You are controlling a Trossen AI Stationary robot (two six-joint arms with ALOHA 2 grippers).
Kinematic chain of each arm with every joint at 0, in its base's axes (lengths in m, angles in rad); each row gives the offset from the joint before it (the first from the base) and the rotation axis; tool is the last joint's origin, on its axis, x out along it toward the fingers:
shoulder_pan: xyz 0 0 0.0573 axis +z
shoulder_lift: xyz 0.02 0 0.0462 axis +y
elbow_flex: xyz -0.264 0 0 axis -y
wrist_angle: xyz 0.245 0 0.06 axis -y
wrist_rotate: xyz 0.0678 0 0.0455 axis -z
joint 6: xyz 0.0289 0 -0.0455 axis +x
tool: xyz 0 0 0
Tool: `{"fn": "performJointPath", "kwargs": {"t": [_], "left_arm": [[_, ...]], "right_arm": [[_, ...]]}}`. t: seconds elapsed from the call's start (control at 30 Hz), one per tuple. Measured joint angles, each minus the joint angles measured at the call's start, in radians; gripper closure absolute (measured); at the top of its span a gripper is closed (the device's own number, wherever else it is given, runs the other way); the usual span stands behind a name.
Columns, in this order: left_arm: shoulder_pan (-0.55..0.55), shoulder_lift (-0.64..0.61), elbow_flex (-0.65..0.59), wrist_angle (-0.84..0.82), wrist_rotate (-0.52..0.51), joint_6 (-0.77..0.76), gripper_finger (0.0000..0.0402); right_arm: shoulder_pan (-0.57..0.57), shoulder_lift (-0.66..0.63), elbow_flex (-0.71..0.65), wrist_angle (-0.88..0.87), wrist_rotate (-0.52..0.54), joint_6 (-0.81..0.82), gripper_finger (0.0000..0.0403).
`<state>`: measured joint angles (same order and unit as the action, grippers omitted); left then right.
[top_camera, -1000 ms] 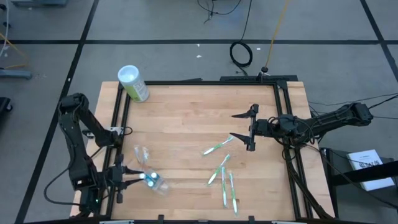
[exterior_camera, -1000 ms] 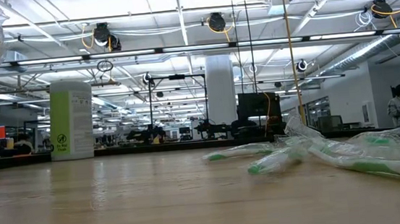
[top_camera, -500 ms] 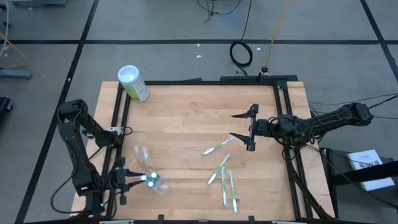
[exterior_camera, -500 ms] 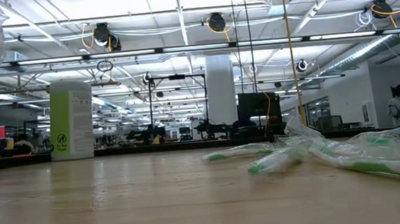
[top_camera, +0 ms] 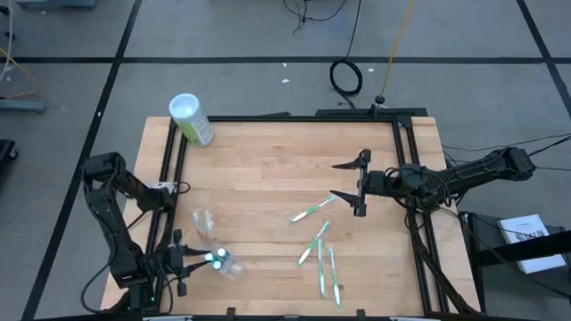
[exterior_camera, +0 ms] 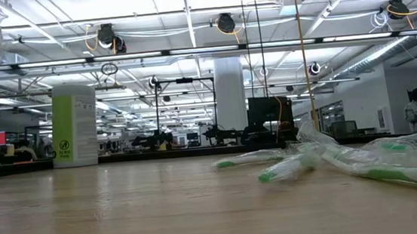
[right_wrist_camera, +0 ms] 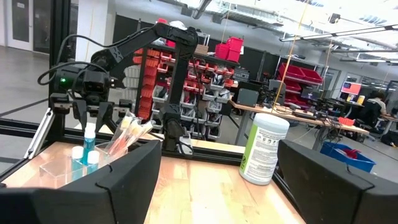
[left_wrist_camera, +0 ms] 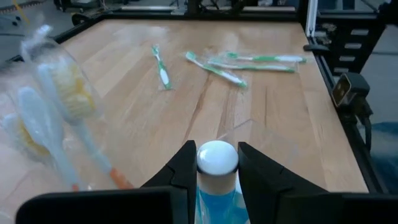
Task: Pick & Place toothbrushing station
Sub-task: Put the blue mouthwash into the transparent organizer, then put the green toothbrush into the transparent organizer
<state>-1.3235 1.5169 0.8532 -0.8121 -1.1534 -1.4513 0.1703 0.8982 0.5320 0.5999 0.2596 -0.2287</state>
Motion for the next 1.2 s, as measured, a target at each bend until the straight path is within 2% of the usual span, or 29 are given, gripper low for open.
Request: {"fn": "performJointPath", "kwargs": {"t": [0.4, 0.67, 0.8, 0.97, 1.1, 1.13, 1.2], "left_arm": [[0.001, -0.009, 0.000, -0.002, -0.054, -0.021, 0.0241], [0.001, -0.015, 0.000, -0.002, -0.079, -0.013, 0.0216], [0.001, -0.065, 0.000, -0.001, -0.155, -0.010, 0.0216], [0.004, -0.200, 0.001, 0.005, -0.259, -0.007, 0.0215], [0.051, -0.346, 0.001, 0.058, -0.317, 0.110, 0.0215], [0.074, -0.386, 0.001, 0.095, -0.300, 0.171, 0.0215], [0.143, -0.456, 0.001, 0.218, -0.191, 0.375, 0.0215]], "right_arm": [[0.000, 0.000, 0.000, 0.000, 0.000, 0.007, 0.0085], [0.000, 0.000, 0.000, -0.002, 0.000, 0.007, 0.0085], [0.000, 0.000, 0.000, -0.002, 0.000, 0.007, 0.0085], [0.000, 0.000, 0.000, -0.002, 0.000, 0.007, 0.0085], [0.000, 0.000, 0.000, -0.001, 0.000, 0.007, 0.0085], [0.000, 0.000, 0.000, -0.001, 0.000, 0.007, 0.0085], [0.000, 0.000, 0.000, 0.000, 0.000, 0.007, 0.0085]]}}
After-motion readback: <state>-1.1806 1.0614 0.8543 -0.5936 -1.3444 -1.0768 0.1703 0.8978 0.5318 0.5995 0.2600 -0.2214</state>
